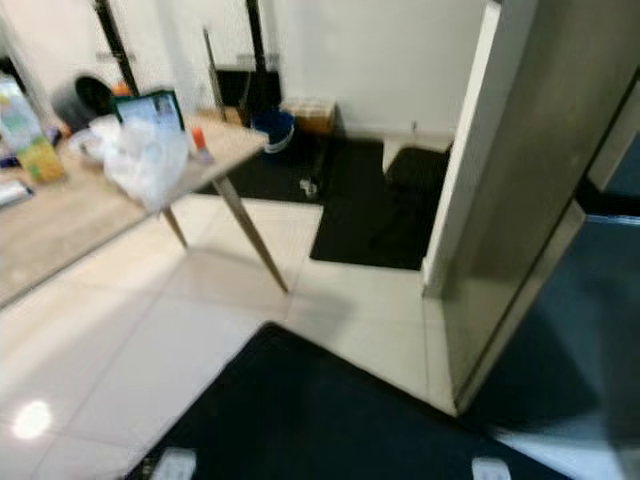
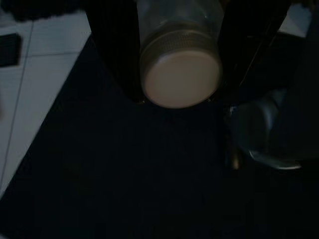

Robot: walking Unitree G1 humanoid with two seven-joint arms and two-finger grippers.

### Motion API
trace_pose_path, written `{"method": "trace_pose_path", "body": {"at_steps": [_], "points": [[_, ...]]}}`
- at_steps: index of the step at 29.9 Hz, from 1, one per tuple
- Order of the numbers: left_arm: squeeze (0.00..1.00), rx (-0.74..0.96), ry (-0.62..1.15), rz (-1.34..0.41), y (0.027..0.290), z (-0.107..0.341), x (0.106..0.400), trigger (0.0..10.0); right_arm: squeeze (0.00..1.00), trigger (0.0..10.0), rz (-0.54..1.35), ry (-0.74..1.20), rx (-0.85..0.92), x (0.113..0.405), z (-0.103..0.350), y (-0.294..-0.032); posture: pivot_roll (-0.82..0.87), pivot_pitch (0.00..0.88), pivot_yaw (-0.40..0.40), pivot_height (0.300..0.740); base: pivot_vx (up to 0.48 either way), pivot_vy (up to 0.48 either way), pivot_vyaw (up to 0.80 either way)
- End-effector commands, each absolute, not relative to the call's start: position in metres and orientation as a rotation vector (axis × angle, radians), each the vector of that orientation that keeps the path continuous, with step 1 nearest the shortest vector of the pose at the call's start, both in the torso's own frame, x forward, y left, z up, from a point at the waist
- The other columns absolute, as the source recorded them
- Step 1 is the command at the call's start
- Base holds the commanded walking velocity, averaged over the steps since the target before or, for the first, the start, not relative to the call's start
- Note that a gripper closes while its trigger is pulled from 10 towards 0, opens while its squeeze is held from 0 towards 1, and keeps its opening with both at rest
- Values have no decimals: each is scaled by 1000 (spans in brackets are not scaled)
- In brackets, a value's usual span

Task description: Restocking fridge

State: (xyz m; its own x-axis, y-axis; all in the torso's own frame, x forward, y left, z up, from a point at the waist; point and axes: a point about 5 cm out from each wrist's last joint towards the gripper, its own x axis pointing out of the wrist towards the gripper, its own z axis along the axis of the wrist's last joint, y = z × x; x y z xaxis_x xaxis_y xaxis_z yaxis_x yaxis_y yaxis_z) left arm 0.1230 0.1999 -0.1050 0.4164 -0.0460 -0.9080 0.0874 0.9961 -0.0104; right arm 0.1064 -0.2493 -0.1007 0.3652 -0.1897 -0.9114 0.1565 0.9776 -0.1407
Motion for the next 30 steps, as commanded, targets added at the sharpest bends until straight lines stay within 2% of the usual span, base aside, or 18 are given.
{"method": "trace_pose_path", "body": {"at_steps": [1,23,30], "points": [[0,43,1179,-98,199,-108,114,10000,0,10000,-229,1164,-20,110,-100,-248,68,0,3,740,0,0,0],[0,44,1172,-93,201,-107,116,10000,0,10000,-169,1161,-18,114,-100,-243,68,0,5,740,0,0,0],[0,45,1171,-95,201,-107,117,10000,0,10000,-203,1170,-20,112,-101,-244,68,0,5,740,0,0,0]]}}
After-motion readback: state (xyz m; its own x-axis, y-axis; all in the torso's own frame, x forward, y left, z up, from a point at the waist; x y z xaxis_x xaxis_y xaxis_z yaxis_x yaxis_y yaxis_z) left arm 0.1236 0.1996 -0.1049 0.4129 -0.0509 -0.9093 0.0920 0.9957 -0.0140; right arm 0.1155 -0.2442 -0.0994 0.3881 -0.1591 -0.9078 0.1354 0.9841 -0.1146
